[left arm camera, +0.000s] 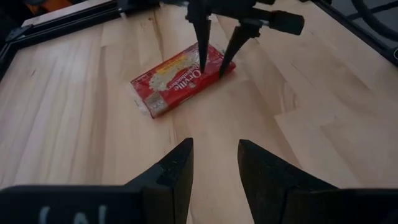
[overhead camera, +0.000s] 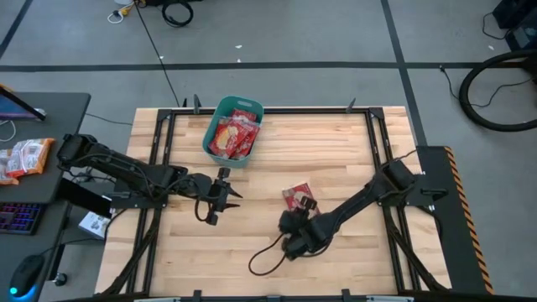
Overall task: Sort popcorn bags into baskets
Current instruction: Put the red popcorn bag into the green bin
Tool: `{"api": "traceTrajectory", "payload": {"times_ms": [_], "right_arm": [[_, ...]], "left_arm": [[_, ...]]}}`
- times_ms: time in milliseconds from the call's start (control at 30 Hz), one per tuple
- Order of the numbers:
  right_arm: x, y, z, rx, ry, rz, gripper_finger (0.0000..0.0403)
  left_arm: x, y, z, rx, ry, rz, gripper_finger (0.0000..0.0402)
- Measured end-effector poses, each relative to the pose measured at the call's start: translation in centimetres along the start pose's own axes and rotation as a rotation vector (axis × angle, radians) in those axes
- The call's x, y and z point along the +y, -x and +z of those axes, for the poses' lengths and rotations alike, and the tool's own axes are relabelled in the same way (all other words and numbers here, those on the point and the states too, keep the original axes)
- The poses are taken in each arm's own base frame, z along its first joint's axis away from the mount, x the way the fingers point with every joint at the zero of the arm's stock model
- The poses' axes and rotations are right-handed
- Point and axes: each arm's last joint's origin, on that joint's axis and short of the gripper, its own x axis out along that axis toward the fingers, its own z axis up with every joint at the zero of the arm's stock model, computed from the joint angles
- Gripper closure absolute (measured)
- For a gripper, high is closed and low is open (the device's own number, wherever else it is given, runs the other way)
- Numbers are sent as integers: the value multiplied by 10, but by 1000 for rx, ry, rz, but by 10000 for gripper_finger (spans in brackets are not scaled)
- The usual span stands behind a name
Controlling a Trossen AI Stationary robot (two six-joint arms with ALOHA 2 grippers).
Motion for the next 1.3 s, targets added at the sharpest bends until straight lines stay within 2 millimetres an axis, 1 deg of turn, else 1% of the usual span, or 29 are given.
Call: {"api": "traceTrajectory", "payload": {"times_ms": [100, 200, 300, 400, 567, 633, 733, 867, 1000, 1133, 1300], "right_arm": [[7, -2, 1, -14, -3, -63, 279], [12, -8, 1, 1, -6, -71, 264], [11, -10, 1, 24, -21, -69, 239], [6, -12, 0, 61, -33, -83, 205], [6, -13, 0, 60, -35, -92, 154], [6, -16, -2, 57, -23, -112, 143], [7, -22, -6, 67, -2, -141, 138], [4, -29, -11, 99, -21, -170, 152], [0, -29, -14, 164, -15, -187, 186], [-2, -30, -14, 222, -8, -167, 239], [-2, -33, -18, 248, 8, -143, 321]], "left_arm": [[0, 0, 0, 1, 4, 0, 271], [0, 0, 0, 5, 7, -1, 271], [0, 0, 0, 5, 7, -1, 271], [0, 0, -2, 19, 4, -3, 271], [0, 2, -5, 52, 1, -7, 271], [0, 3, -5, 56, 0, -8, 271], [0, 4, -4, 48, 1, -7, 271], [0, 4, -5, 56, 0, -9, 271], [-1, 4, -6, 70, -1, -11, 271], [-4, 7, -6, 71, -5, -27, 271], [-10, 17, 2, 9, 3, -55, 271]]}}
